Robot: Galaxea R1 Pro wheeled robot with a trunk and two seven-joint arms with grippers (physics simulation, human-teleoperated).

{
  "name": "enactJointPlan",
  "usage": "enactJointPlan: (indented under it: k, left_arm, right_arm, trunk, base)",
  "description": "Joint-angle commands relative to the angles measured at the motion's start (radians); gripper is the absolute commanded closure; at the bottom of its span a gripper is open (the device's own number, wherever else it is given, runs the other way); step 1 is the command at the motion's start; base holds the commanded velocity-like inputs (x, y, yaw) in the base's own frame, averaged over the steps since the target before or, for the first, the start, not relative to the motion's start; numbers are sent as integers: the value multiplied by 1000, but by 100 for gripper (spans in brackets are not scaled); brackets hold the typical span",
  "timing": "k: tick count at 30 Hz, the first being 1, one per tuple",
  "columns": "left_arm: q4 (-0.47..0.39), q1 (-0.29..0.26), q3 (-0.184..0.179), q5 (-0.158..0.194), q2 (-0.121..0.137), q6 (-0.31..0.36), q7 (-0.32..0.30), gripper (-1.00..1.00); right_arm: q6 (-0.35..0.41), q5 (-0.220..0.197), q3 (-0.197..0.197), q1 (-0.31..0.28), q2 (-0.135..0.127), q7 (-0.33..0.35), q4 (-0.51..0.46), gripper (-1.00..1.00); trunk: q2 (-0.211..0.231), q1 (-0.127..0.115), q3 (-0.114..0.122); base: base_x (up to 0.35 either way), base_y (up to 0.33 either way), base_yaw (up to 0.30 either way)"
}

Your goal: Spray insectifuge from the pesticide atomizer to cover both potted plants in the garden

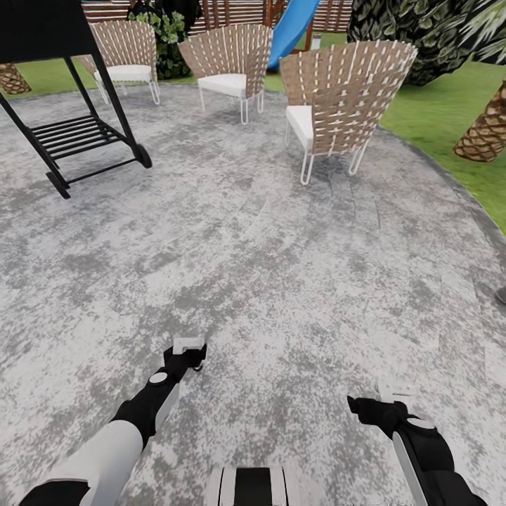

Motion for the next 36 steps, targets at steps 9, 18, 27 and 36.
enactJointPlan:
  k: [9, 18, 27, 36]
  left_arm:
    - [1, 0, 0, 1, 0, -3, 0, -100]
    - [1, 0, 0, 1, 0, -4, 2, -100]
    - [2, 0, 0, 1, 0, -4, 1, -100]
    - [2, 0, 0, 1, 0, -4, 1, -100]
  right_arm:
    - [5, -2, 0, 0, 1, 1, -1, -100]
    - [5, -2, -1, 0, 0, 1, -1, -100]
    - [5, -2, -1, 0, 0, 1, -1, -100]
    - [5, -2, -2, 0, 0, 1, -1, -100]
  trunk:
    - [-2, 4, -46]
    - [-4, 6, -67]
    - [-4, 6, -67]
    - [-4, 6, -67]
  base:
    - [0, 0, 0]
    - [0, 0, 0]
    - [0, 0, 0]
    - [-33, 123, -65]
